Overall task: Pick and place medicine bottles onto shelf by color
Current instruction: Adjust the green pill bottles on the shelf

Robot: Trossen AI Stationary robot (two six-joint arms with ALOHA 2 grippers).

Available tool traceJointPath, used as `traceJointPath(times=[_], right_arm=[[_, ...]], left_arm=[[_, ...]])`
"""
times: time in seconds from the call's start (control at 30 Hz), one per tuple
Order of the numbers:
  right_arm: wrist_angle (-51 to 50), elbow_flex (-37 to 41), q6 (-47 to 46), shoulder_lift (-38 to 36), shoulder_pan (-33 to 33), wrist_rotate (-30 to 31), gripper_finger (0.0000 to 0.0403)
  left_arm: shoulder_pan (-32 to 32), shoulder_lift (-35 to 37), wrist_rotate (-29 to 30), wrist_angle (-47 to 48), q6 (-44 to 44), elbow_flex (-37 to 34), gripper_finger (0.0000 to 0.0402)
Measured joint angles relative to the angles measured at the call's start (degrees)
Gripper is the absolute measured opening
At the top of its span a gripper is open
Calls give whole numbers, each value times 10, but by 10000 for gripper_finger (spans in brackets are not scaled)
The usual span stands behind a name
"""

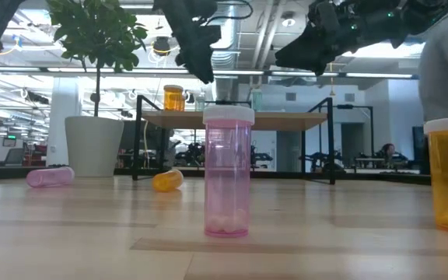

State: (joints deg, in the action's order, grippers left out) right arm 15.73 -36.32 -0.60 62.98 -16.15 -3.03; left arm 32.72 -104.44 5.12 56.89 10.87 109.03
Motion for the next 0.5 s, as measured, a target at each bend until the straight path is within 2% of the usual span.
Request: traceJointPath(times=[0.23,0.4,0.5], right_arm=[[-18,0,6,-22,-3,0,179],[-62,0,6,-80,-9,0,179],[-82,0,5,-108,-8,1,179]], left_arm=[[-58,0,-101,-24,51,0,165],[-105,0,-80,-60,75,-16,171],[-126,-4,-52,-89,83,-25,197]])
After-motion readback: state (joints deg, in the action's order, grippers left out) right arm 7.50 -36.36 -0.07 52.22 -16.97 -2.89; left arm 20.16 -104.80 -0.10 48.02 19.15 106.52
